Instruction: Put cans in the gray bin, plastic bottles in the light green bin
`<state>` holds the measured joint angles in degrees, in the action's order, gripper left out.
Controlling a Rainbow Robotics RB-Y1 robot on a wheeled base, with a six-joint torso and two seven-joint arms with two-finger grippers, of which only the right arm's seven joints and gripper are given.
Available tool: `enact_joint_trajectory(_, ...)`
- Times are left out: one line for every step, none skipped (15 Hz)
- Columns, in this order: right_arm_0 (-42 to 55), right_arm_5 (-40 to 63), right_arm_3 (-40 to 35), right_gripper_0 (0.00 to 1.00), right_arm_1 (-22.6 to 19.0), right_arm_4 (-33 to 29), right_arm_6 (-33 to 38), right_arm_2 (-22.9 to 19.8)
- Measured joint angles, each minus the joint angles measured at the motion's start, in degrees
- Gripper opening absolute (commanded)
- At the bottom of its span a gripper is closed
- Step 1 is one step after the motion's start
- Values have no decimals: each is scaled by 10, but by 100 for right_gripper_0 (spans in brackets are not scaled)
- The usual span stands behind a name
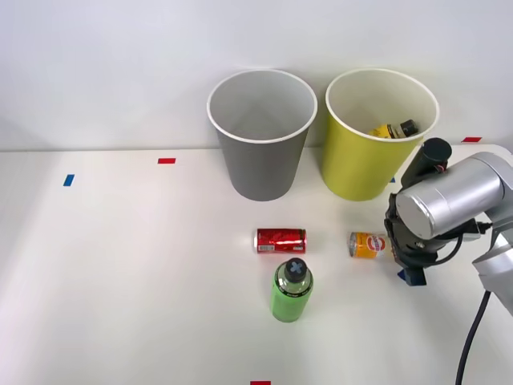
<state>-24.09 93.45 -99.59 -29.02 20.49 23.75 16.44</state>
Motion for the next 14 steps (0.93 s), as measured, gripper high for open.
enact_joint_trajectory(0, -2, 0, 100, 0, -3, 0, 4)
enact_joint_trajectory(0, -4, 1, 100, 0, -7, 0, 7)
enact_joint_trajectory(0, -5, 2, 100, 0, -10, 0, 10)
enact_joint_trajectory(0, -6, 3, 100, 0, -12, 0, 11)
enact_joint_trajectory(0, -6, 4, 100, 0, -14, 0, 12)
enact_joint_trajectory(1, -6, 4, 100, 0, -15, 0, 12)
enact_joint_trajectory(1, -6, 4, 90, 0, -15, -1, 12)
enact_joint_trajectory(1, -6, 4, 67, 0, -15, -4, 13)
enact_joint_trajectory(0, -6, 4, 19, 0, -16, -9, 13)
enact_joint_trajectory(0, -8, 4, 0, 0, -16, -16, 14)
enact_joint_trajectory(0, -10, 4, 0, 0, -19, -23, 15)
enact_joint_trajectory(0, -11, 4, 0, 0, -24, -29, 19)
enact_joint_trajectory(0, -11, 4, 0, 0, -28, -39, 22)
enact_joint_trajectory(1, -11, 4, 0, 0, -31, -53, 24)
